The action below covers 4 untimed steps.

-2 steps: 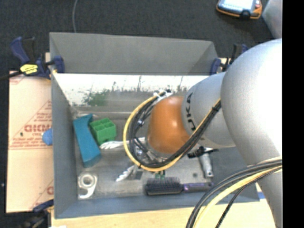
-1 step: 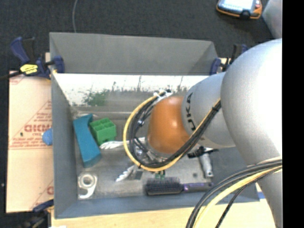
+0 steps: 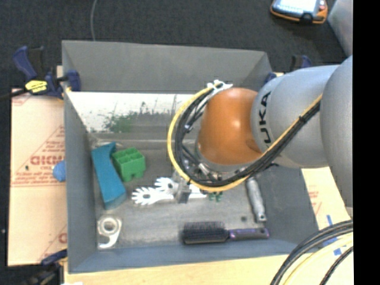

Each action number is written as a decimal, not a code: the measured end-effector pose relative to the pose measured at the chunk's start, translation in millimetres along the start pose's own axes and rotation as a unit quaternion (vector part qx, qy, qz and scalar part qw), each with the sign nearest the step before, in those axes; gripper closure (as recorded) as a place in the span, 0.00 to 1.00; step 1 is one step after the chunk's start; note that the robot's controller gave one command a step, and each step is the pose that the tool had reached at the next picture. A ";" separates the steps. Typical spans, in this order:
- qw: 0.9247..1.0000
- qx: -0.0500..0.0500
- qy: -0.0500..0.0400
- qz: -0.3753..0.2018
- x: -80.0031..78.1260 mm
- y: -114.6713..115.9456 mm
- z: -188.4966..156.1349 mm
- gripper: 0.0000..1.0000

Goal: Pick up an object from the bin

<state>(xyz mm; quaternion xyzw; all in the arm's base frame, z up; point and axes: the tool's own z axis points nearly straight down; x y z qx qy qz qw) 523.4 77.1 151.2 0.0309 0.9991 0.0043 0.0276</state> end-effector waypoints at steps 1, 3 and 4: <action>1.000 0.002 0.012 -0.005 19.2 7.1 31.5 1.00; 1.000 0.002 0.013 0.020 17.5 6.8 58.8 1.00; 1.000 0.002 0.008 -0.012 6.4 4.3 -29.2 1.00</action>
Offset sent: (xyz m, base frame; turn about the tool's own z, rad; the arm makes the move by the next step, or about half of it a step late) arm -0.0171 0.0067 -0.0304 -0.0055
